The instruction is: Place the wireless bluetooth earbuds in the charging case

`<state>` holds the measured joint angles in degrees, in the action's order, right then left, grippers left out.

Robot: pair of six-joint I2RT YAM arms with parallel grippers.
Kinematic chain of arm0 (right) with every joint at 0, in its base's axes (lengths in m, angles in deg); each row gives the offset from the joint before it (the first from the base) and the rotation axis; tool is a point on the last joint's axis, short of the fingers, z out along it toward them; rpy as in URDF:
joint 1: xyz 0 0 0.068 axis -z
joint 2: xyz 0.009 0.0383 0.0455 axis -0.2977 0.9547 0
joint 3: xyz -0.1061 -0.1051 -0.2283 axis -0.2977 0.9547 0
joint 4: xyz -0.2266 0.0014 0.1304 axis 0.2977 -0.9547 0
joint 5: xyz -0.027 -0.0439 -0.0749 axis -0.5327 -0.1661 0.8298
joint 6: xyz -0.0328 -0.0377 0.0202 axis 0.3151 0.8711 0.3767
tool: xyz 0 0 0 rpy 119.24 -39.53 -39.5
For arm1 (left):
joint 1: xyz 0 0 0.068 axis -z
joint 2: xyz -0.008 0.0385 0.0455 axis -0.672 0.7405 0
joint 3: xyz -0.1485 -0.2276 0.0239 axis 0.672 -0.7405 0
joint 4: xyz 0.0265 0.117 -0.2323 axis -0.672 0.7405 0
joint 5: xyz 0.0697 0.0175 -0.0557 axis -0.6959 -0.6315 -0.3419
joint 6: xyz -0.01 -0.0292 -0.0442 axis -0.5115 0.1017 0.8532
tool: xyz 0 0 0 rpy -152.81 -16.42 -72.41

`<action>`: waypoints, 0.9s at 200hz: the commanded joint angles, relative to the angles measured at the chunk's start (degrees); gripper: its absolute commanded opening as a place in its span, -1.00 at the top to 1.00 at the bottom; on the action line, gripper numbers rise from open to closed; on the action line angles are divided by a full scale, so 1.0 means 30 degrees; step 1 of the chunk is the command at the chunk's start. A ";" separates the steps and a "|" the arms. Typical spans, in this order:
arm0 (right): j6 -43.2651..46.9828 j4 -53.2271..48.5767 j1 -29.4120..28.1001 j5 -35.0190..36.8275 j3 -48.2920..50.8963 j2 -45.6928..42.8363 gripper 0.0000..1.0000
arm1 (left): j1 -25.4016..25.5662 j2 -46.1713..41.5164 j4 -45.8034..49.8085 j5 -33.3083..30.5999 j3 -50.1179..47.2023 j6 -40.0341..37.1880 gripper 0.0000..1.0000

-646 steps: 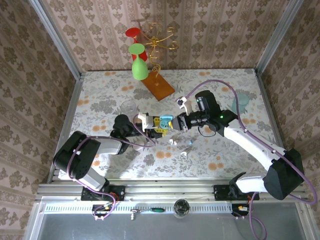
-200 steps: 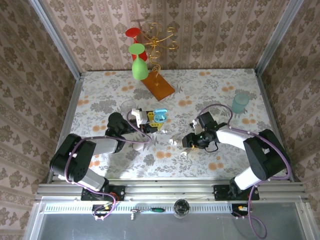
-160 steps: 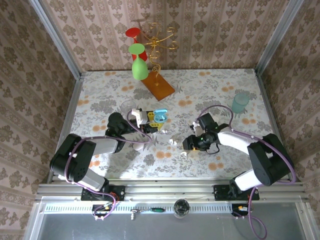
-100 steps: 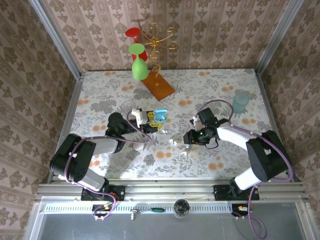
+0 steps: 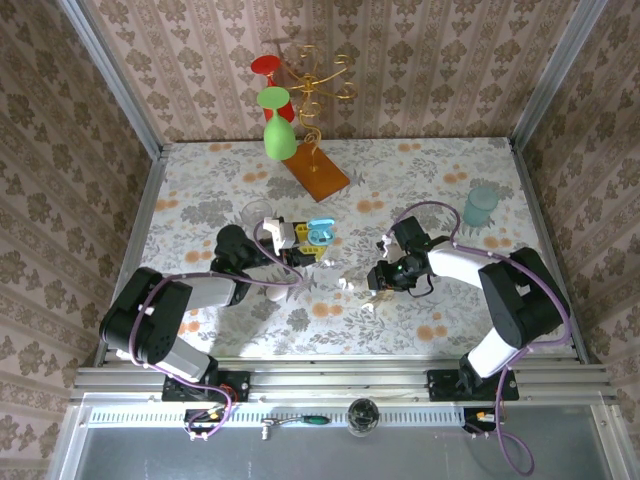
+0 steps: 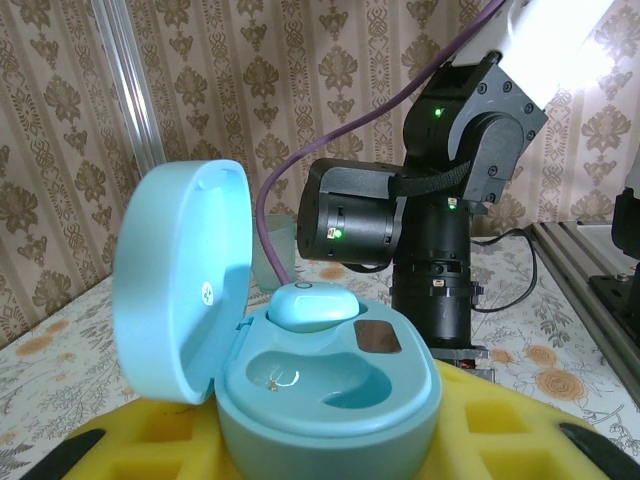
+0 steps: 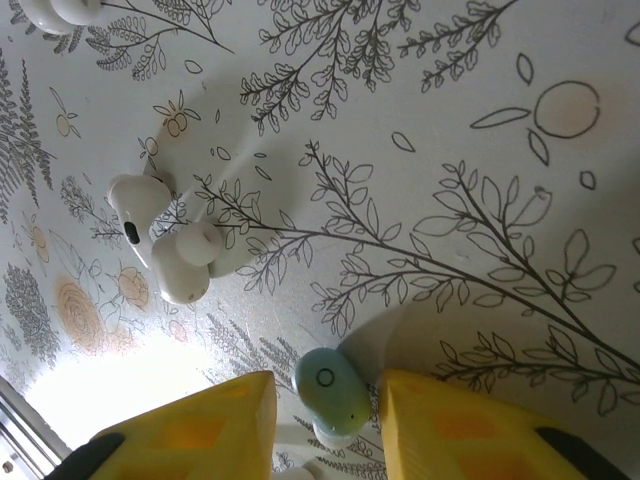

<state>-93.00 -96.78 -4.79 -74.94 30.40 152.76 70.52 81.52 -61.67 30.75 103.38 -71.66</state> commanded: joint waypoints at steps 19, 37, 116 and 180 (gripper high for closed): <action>-0.0340 -0.0313 0.0029 0.0021 -0.0257 0.1049 0.37 | -0.0084 -0.0348 -0.0476 0.0244 -0.0076 0.0225 0.35; -0.0464 -0.0320 0.0009 0.0134 -0.0185 0.1032 0.41 | -0.0085 -0.0379 -0.0476 0.0170 -0.0136 0.0189 0.35; -0.1419 0.1337 0.0016 0.1442 0.1016 -0.1690 0.54 | 0.0246 0.0164 -0.0476 -0.0665 0.0001 -0.0411 0.35; -0.2627 0.3460 -0.0016 0.3558 0.1975 -0.7434 0.53 | 0.2711 0.1515 -0.0476 -0.8286 0.0191 -0.3746 0.36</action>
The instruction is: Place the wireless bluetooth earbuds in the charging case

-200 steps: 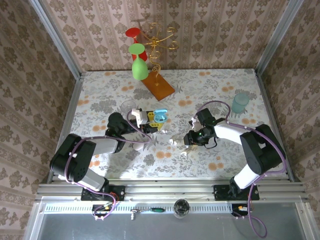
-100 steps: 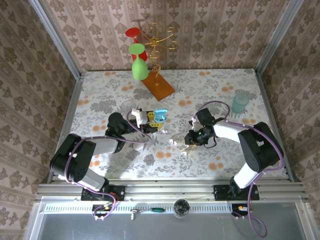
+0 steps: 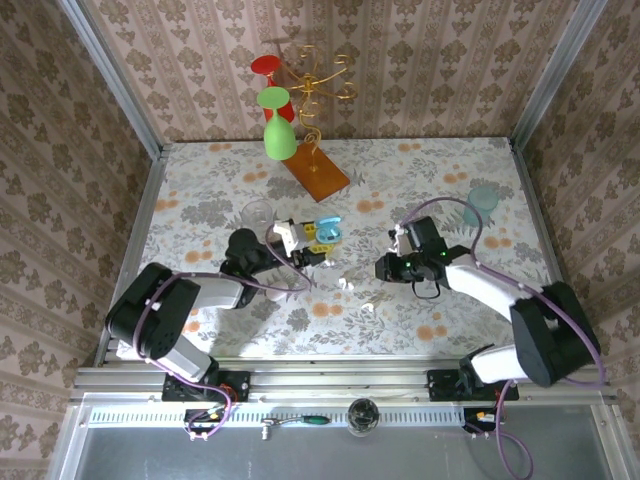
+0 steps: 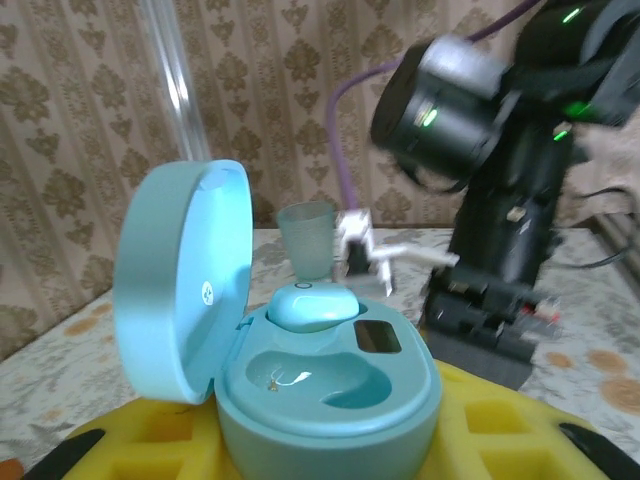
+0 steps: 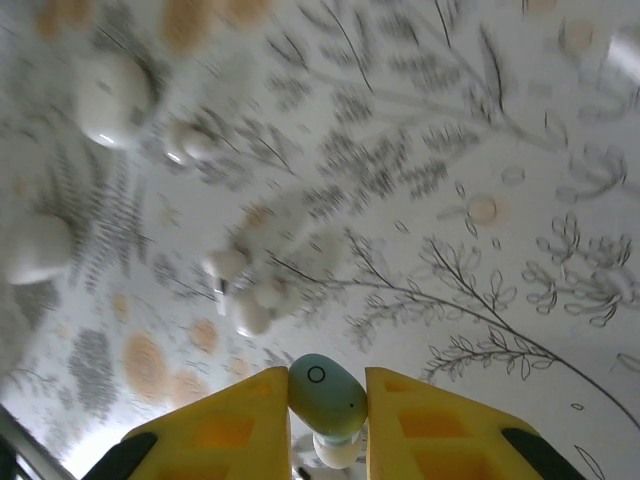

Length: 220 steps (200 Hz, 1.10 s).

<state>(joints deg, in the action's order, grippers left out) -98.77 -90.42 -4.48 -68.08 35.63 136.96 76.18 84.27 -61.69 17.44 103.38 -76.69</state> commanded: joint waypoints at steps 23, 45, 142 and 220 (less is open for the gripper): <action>-0.1012 0.1562 -0.0145 0.1571 0.0048 -0.4284 0.55 | 0.1503 0.1226 -0.0469 -0.5867 0.0553 -0.2811 0.36; -0.1046 0.1621 -0.0315 0.1571 -0.0499 -0.5568 0.55 | 0.2122 0.1875 -0.0482 -0.7037 0.1007 -0.3046 0.36; -0.0088 0.2780 -0.2913 0.2559 -0.3921 -0.3097 0.55 | 0.4159 0.3820 -0.0515 -0.8968 0.2790 -0.3259 0.36; -0.0055 0.3484 -0.3250 0.3065 -0.4219 -0.1776 0.56 | 0.4531 0.3736 -0.0501 -0.8883 0.2847 -0.3031 0.36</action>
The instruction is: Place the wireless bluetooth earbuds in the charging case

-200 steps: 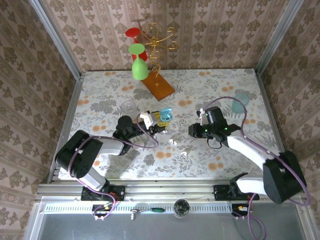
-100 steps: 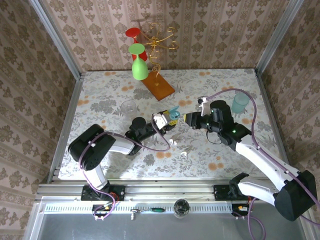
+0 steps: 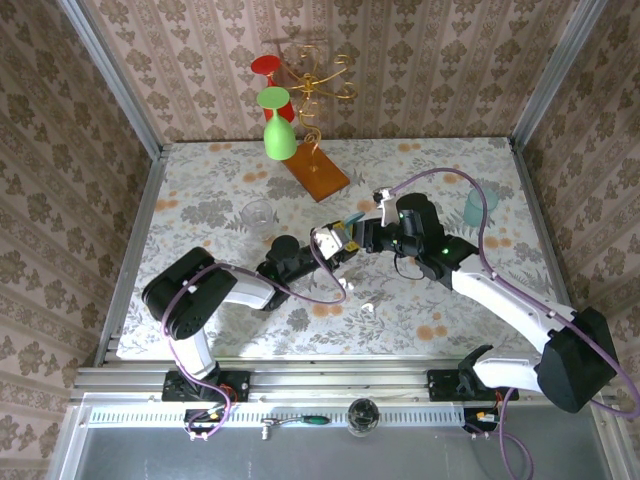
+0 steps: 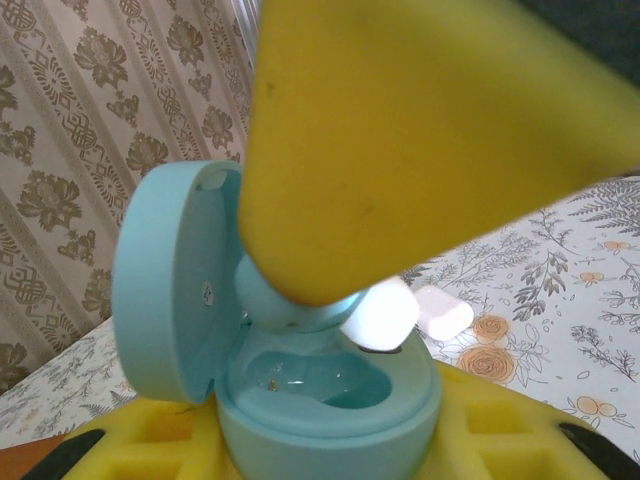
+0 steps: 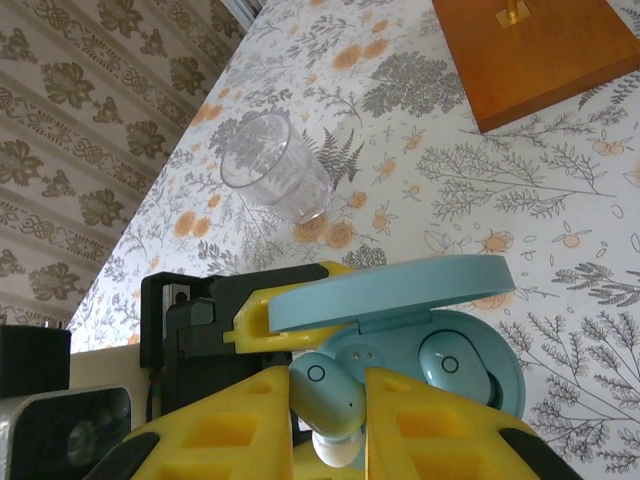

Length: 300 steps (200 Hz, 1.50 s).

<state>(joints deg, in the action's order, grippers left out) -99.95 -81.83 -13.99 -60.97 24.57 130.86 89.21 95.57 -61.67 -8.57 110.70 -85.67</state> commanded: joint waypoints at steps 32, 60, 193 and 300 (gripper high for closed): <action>0.0025 0.1049 -0.0110 0.0471 -0.0529 0.0696 0.57 | 0.0282 -0.0075 -0.0483 -0.0127 0.0527 0.0150 0.36; -0.0229 0.1215 -0.0125 0.0317 -0.0504 0.0995 0.56 | 0.0285 -0.0131 -0.0527 -0.0230 0.0642 0.0210 0.36; -0.0309 0.0906 -0.0112 0.0776 -0.0004 0.0047 0.21 | 0.0007 -0.0311 -0.0517 -0.0892 0.0699 0.1001 0.37; 0.0713 0.0250 0.0716 0.1685 0.0027 -0.2013 -0.13 | -0.1073 -0.1142 -0.0504 0.1922 -0.0743 -0.0748 0.37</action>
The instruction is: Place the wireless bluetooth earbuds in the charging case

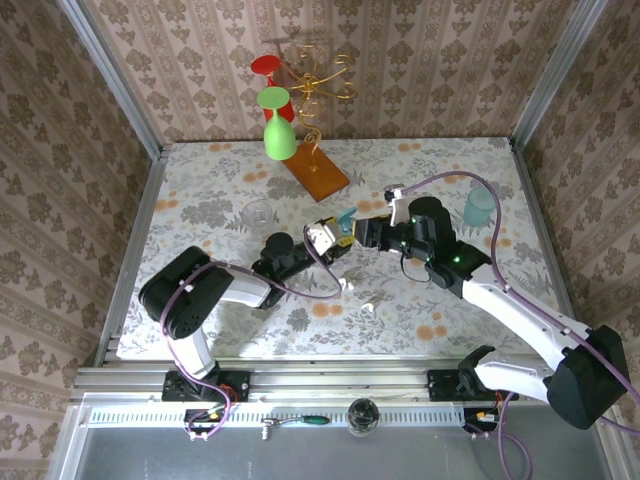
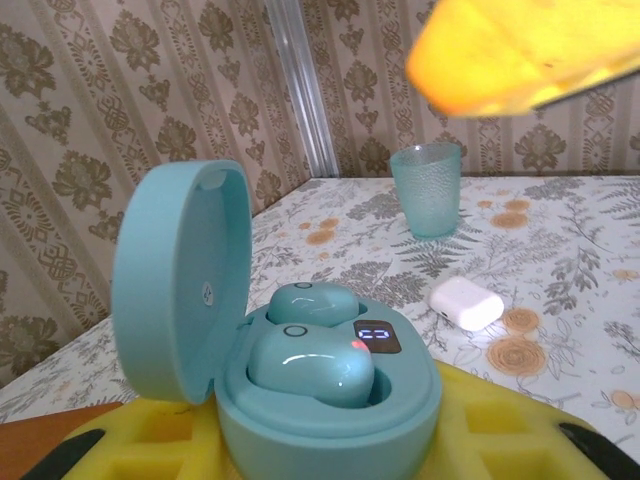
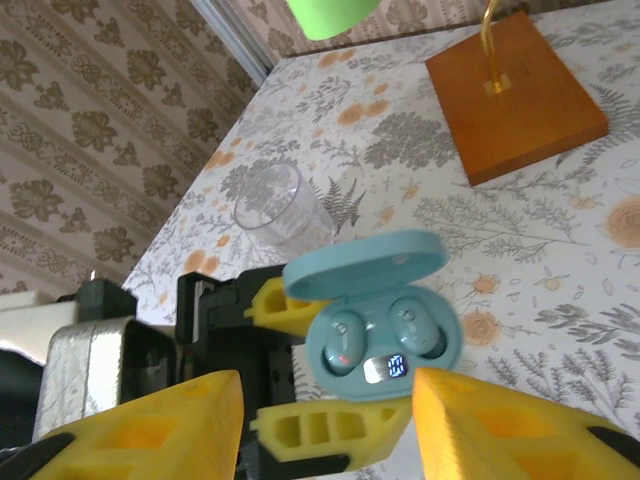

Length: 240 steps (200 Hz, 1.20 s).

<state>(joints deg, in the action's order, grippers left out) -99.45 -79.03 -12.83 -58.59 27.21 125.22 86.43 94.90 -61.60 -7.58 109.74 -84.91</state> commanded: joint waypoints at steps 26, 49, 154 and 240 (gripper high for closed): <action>0.0969 -0.2176 0.0726 0.0873 -0.2221 0.1095 -0.38 | -0.0164 -0.1075 -0.0531 0.2141 -0.0703 -0.1573 0.37; 0.1244 -0.2951 0.0880 0.0476 -0.3200 0.2248 -0.52 | 0.0099 -0.1180 -0.0525 0.2144 -0.0851 -0.2309 0.37; -0.0502 -0.5060 0.1906 -0.2761 -0.2649 0.1749 -0.61 | 0.0276 -0.2014 -0.0535 0.1328 -0.0722 0.0527 0.38; -0.7831 0.2686 0.3890 -1.2747 0.0915 0.0988 -0.57 | 0.0068 -0.3151 -0.0566 0.4521 -0.0067 0.3312 0.37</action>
<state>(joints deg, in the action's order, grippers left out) -115.55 -79.38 -1.56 -87.40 28.33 127.51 86.80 88.43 -61.47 2.36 107.68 -78.75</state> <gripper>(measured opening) 0.786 0.374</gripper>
